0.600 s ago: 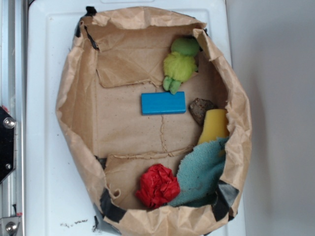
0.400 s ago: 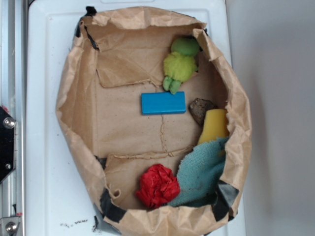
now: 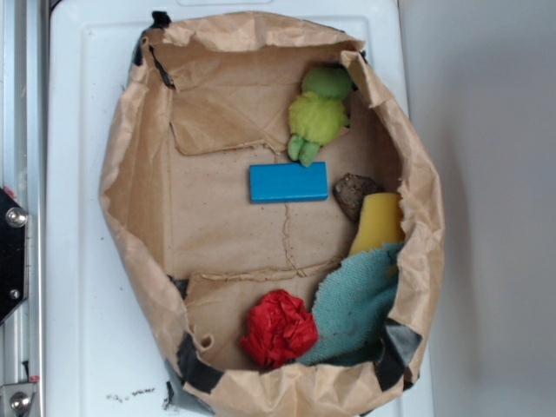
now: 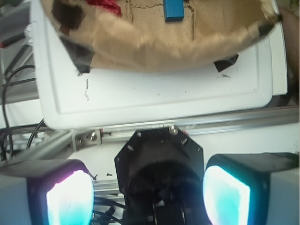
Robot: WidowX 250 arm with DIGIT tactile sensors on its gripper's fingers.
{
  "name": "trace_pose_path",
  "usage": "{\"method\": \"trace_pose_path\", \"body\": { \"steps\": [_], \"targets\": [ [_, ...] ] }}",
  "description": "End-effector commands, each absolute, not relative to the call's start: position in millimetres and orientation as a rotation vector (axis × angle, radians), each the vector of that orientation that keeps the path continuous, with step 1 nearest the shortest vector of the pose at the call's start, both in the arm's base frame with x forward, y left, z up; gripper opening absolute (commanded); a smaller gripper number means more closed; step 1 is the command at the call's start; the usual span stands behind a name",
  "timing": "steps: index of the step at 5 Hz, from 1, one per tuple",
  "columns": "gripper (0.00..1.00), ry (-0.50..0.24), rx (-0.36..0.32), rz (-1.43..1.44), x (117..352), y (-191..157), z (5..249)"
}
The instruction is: Grab the blue block.
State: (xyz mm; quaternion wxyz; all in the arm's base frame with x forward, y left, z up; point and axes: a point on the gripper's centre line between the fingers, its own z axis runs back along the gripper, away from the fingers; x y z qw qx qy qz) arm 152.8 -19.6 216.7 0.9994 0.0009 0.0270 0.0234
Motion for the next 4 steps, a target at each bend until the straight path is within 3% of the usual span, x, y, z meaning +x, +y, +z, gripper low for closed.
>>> {"method": "trace_pose_path", "body": {
  "steps": [1,3,4],
  "targets": [
    [1.00,-0.036,0.025,0.056,210,-19,217],
    [1.00,-0.121,0.014,0.008,252,16,187],
    [1.00,-0.190,-0.039,-0.012,270,23,176]
  ]
}}
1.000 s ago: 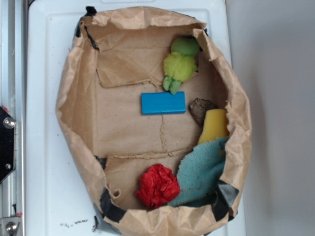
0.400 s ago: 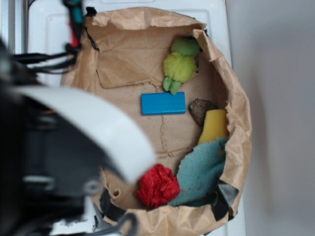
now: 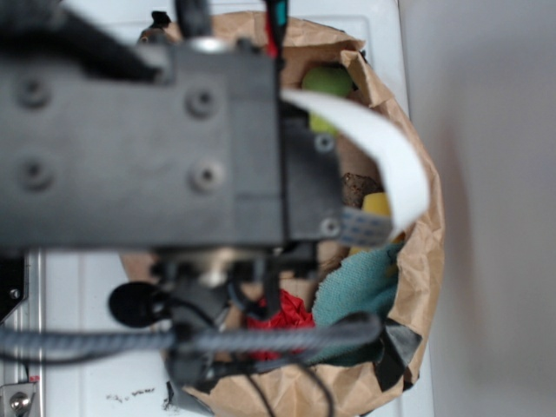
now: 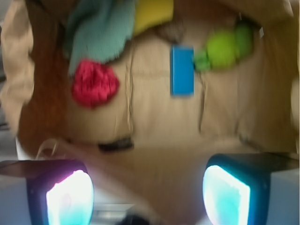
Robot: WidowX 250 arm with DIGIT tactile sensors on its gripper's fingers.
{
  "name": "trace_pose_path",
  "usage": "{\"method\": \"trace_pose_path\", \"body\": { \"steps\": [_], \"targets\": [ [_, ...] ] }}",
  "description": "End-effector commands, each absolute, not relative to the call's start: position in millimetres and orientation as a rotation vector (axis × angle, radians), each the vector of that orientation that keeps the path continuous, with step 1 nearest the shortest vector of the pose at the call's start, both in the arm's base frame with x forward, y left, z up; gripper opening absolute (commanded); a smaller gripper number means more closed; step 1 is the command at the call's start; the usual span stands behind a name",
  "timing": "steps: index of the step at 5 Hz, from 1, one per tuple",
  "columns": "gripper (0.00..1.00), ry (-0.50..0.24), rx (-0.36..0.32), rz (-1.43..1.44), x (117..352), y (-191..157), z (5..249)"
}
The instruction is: Grab the blue block.
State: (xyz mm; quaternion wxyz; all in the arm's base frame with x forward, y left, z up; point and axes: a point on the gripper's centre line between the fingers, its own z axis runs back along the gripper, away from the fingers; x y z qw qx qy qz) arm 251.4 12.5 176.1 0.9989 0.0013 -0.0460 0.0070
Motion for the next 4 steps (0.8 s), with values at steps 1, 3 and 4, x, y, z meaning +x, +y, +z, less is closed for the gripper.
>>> {"method": "trace_pose_path", "body": {
  "steps": [1,3,4],
  "targets": [
    [1.00,-0.224,-0.072,-0.007,280,21,169],
    [1.00,-0.251,-0.070,-0.006,300,14,135],
    [1.00,-0.251,-0.070,-0.006,300,14,135]
  ]
}}
